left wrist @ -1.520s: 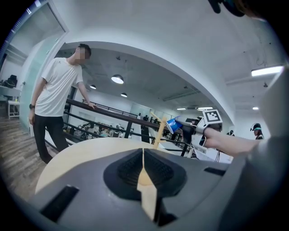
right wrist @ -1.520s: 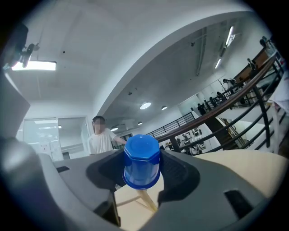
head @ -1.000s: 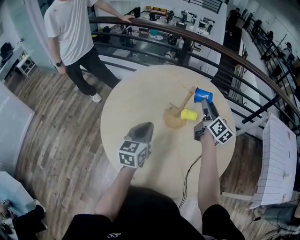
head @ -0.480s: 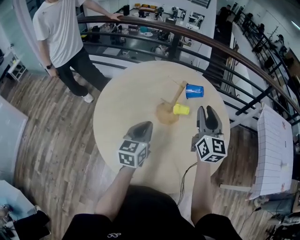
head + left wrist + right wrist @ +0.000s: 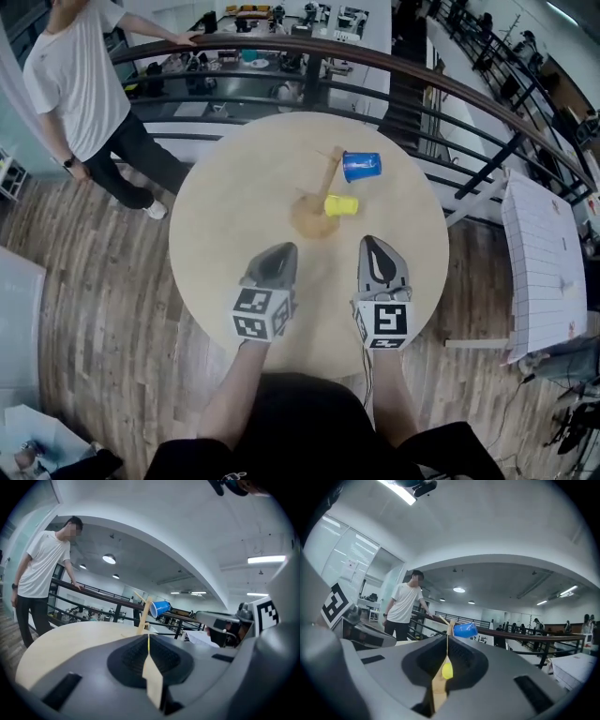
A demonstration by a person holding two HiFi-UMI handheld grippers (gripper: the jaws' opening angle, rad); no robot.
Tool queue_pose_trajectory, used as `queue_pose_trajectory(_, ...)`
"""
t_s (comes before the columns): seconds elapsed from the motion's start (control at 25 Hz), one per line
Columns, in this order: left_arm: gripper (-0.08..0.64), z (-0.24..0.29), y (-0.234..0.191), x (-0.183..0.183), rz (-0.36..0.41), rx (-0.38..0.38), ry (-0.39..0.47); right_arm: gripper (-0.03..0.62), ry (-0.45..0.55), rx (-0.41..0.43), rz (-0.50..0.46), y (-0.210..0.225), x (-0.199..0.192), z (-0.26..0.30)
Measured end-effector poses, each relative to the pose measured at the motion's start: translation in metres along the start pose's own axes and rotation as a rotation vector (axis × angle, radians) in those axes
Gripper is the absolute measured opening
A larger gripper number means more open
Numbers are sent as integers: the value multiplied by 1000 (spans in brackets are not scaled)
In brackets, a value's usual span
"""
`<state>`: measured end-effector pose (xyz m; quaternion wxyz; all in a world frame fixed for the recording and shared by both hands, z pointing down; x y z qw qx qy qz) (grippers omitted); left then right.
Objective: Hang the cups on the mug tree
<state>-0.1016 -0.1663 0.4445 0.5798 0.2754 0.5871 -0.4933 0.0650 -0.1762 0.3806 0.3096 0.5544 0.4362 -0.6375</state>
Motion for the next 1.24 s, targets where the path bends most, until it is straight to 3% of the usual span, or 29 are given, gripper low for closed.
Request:
queue_pose_trajectory(0.2,14,6,-1,-1,24,-22,-2,11,-15,-3,14,-2,-9,-1)
queue_pose_trajectory(0.68,14,-12,-15,3,-2,-38,14,11,-41,-13,0,-26,-6,-7)
queue_pose_trajectory(0.88,14,-16,-13,2,41,-55,13,10,-51,-37,1,-32,-5,-12)
queue_pose_trajectory(1.24,14,-44,-13,-8,20,-69,19,11,-50,-59,30,-50,-8,-32)
Point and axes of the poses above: the fingertips, and each gripper's own axes: z forward along the fingers, y to its right, x out of its top, the point moved 4 cm from there along -z, backward along the fingers, and after that the axes turned 4 degrees about y, right-handed, at the moved point
